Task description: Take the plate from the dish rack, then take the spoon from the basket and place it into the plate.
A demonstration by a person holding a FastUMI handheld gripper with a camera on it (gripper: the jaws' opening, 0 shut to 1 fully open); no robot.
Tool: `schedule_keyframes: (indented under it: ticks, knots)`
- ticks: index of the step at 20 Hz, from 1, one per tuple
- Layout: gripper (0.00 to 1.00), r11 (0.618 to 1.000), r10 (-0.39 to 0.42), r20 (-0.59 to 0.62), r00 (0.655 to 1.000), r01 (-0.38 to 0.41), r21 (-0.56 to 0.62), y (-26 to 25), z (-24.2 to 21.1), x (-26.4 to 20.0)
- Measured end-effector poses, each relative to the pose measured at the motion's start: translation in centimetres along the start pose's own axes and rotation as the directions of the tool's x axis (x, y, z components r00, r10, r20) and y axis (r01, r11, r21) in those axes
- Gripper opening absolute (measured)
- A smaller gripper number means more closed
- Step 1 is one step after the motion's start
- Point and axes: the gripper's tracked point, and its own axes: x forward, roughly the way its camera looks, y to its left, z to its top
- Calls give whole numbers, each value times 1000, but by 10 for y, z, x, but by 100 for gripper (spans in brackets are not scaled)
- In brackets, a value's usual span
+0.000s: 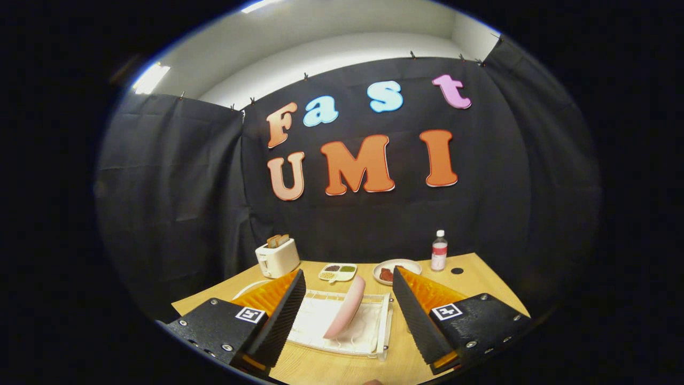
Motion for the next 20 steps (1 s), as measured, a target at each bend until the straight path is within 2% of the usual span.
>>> schedule_keyframes:
  ticks: [5,8,11,14,16,20]
  knots:
    - [95,999,37,-171,985,-31,33,8,-25,52]
    - [95,999,31,-314,949,-22,33,8,-58,84]
    - [94,1000,0,-398,918,4,9,-3,-81,108]
    - [92,999,-11,-471,882,33,38,-8,-99,126]
    - [87,999,-12,-515,857,32,31,-4,-110,136]
    - [76,997,-71,-633,771,53,-48,-9,-148,155]
